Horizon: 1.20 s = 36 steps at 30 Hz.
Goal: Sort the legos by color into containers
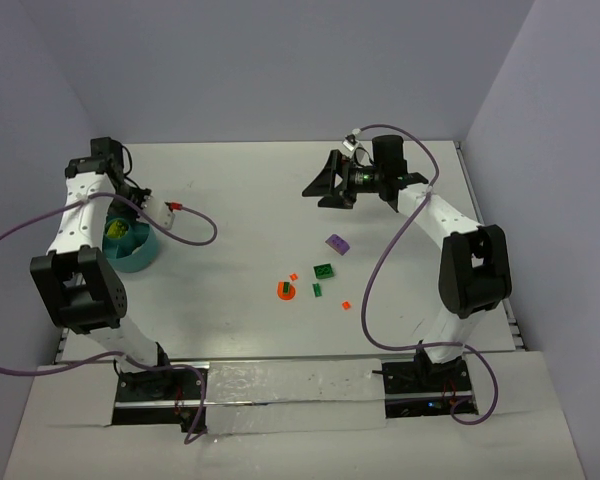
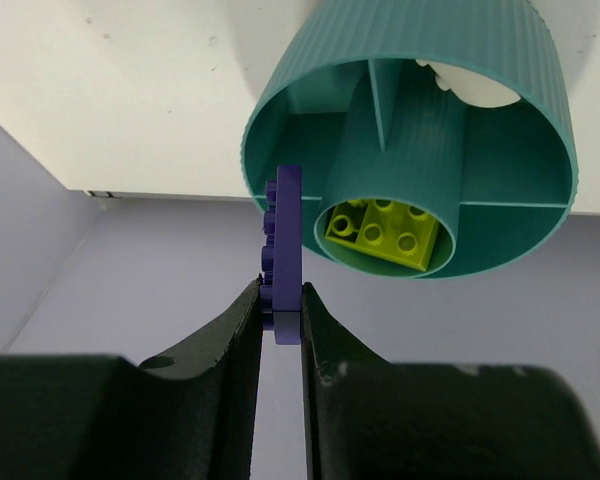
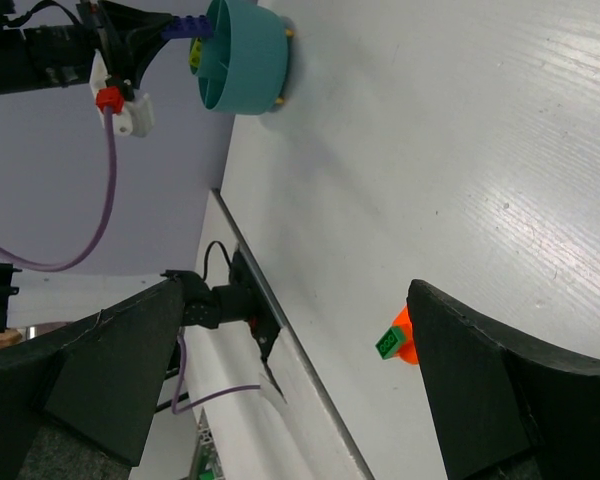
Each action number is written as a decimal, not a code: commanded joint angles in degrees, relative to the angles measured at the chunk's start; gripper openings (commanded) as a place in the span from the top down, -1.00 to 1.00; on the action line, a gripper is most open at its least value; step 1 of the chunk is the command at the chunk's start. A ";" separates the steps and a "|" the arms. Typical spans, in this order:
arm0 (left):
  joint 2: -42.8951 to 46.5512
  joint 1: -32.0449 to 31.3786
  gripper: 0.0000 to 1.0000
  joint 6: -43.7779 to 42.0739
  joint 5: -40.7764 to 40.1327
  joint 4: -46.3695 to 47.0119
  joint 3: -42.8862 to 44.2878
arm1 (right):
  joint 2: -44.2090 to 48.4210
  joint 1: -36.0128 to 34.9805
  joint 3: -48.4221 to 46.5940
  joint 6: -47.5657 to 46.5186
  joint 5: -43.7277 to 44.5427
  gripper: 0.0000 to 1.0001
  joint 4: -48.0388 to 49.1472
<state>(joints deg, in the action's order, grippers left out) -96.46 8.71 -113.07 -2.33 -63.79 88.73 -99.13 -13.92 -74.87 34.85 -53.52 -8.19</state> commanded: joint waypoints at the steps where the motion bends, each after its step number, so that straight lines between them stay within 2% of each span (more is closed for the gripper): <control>1: -0.36 -0.10 0.52 -9.85 -1.46 2.23 -1.11 | -0.68 0.83 -0.54 0.02 -1.56 -1.00 1.42; 5: -0.57 -0.25 0.49 -10.33 -1.80 4.20 -2.02 | -1.31 1.09 -0.69 0.48 -2.09 -1.00 1.59; 18: -0.92 -0.71 0.17 -10.81 -0.70 8.29 -3.47 | -1.29 1.09 -1.51 -2.34 -0.61 -1.00 -1.14; 20: -0.57 -0.76 0.03 -9.98 0.65 8.99 -2.77 | -1.20 1.09 -1.94 -3.73 0.44 -0.99 -2.58; 23: -0.23 -1.01 0.00 -7.23 5.28 8.69 1.17 | -0.73 1.05 -3.70 -10.32 5.44 -1.00 -7.53; 26: 0.57 -1.26 -0.05 -2.35 14.03 6.00 8.66 | -1.26 -0.11 -8.60 -20.56 16.67 -1.00 -17.54; 29: 2.86 -1.77 -0.24 5.42 24.31 7.74 10.42 | -2.03 -1.55 -9.94 -27.80 27.34 -0.99 -22.95; 32: 7.16 -3.35 -0.38 17.17 31.11 13.16 8.83 | -3.79 -3.83 -11.08 -32.69 33.53 -0.98 -25.30; 34: 8.74 -3.87 -0.45 30.98 34.93 16.76 8.13 | -7.17 -5.72 -12.53 -35.68 39.88 -0.97 -27.71; 36: 9.71 -4.05 -0.48 39.27 38.71 17.91 8.35 | -9.37 -6.60 -14.03 -37.75 42.18 -0.96 -29.17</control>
<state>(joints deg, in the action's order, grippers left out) -90.01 5.25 -93.45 23.08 -50.67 96.25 -103.88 -18.36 -85.92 5.70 -22.64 -30.77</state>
